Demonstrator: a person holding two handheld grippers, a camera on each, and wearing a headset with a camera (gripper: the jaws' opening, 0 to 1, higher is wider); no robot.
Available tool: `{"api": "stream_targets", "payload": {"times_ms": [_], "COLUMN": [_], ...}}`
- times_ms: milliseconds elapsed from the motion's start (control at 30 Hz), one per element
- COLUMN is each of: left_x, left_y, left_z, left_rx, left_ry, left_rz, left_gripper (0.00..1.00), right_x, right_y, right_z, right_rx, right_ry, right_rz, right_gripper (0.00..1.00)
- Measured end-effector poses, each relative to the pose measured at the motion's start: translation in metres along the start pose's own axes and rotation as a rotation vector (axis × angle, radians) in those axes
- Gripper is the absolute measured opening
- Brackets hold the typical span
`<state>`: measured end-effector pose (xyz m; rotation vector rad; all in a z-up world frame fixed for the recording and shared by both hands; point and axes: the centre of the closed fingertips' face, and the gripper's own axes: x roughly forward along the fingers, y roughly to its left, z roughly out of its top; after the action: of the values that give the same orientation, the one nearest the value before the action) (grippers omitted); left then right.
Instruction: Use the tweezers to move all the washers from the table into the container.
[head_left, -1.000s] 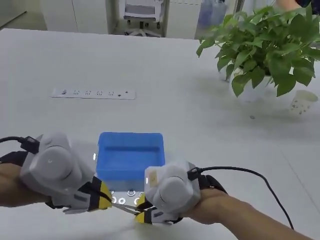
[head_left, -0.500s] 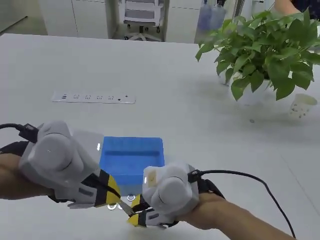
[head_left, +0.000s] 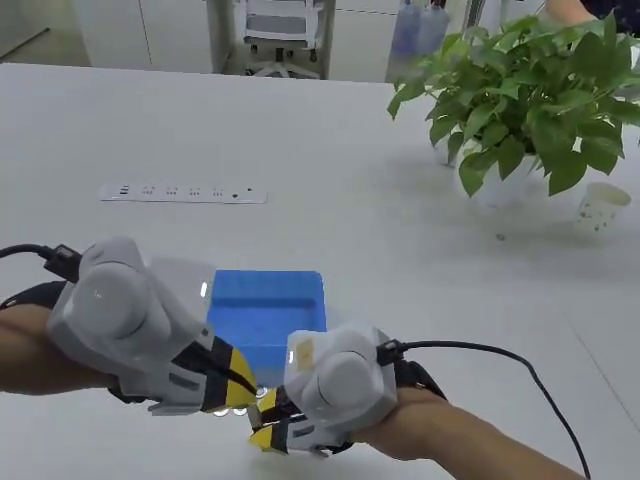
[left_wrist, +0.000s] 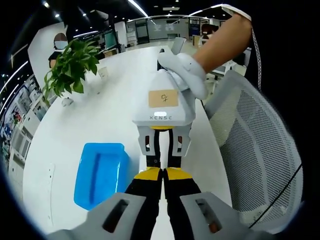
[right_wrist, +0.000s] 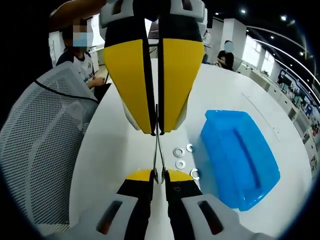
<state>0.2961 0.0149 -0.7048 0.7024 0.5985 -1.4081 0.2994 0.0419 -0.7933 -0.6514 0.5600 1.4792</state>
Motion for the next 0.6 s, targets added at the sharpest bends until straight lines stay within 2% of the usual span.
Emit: {"api": "stream_targets", "payload": {"times_ms": [100, 200, 333, 600], "left_x": [0.002, 0.008, 0.012, 0.011], "left_y": [0.000, -0.002, -0.003, -0.003], "left_z": [-0.001, -0.006, -0.010, -0.011], "left_rx": [0.010, 0.027, 0.021, 0.022], "left_ry": [-0.002, 0.018, 0.014, 0.019], "left_rz": [-0.008, -0.018, -0.022, -0.027], "left_gripper": [0.06, 0.06, 0.06, 0.06], "right_x": [0.000, -0.001, 0.000, 0.000], "right_y": [0.000, 0.001, 0.001, 0.001], "right_z": [0.000, 0.000, 0.001, 0.002], "right_rx": [-0.001, -0.003, -0.003, -0.010], "right_ry": [-0.001, -0.002, -0.003, -0.006], "right_rz": [0.000, 0.000, 0.000, -0.004], "right_gripper": [0.11, 0.11, 0.11, 0.12]}}
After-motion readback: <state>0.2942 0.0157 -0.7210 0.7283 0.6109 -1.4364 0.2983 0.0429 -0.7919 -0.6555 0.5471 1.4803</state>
